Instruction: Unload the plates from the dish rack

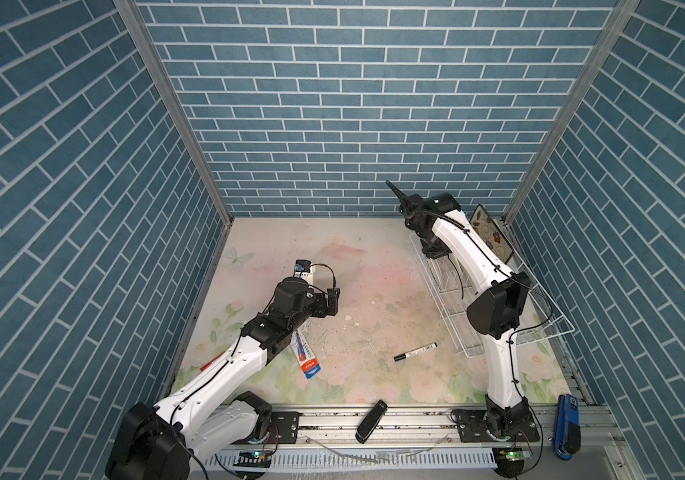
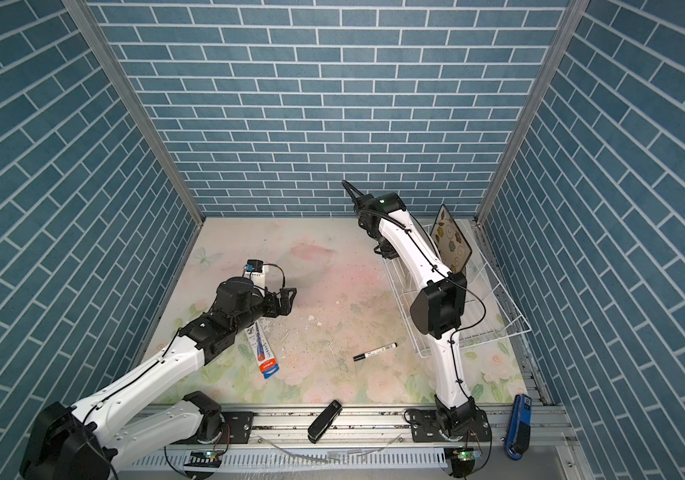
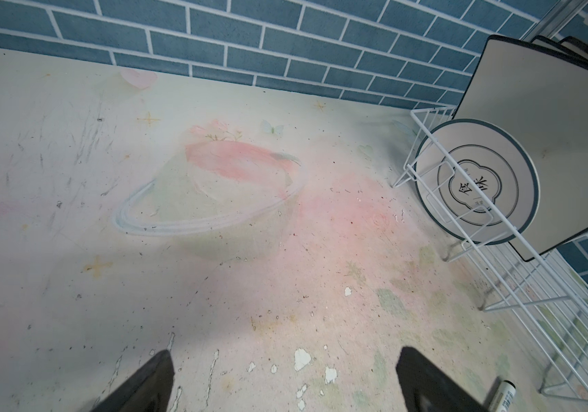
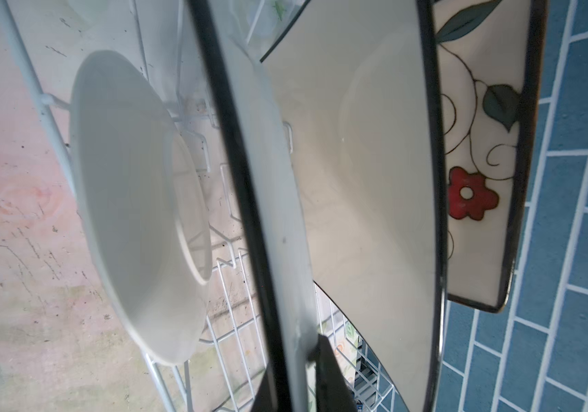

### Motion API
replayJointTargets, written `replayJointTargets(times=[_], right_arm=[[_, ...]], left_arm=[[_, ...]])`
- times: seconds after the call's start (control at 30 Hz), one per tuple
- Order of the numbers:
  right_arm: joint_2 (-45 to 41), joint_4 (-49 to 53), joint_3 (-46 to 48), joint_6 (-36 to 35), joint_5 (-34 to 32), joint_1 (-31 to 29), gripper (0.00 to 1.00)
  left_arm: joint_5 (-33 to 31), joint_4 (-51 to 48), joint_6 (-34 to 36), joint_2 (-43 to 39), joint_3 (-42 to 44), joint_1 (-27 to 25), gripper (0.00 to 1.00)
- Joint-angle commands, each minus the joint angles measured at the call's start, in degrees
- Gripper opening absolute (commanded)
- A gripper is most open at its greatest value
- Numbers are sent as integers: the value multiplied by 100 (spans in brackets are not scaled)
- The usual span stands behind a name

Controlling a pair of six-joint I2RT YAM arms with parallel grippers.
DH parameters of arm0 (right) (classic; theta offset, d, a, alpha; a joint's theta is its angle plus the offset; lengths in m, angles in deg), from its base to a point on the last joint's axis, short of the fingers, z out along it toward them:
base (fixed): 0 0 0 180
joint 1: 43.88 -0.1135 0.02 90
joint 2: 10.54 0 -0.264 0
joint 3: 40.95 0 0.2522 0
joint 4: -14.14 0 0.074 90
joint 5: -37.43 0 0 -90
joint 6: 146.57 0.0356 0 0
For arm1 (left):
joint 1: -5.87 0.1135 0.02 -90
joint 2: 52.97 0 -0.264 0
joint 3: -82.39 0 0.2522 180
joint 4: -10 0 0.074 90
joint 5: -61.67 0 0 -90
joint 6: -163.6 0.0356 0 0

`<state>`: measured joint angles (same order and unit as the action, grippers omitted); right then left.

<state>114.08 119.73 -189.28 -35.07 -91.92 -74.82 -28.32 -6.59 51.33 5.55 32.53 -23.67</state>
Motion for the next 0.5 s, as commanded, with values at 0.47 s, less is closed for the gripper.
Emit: replayJointTargets(times=[0.47], right_arm=[[-412, 753, -356, 442, -758, -174, 0]], left_arm=[[-36, -71, -33, -218, -109, -26, 100]])
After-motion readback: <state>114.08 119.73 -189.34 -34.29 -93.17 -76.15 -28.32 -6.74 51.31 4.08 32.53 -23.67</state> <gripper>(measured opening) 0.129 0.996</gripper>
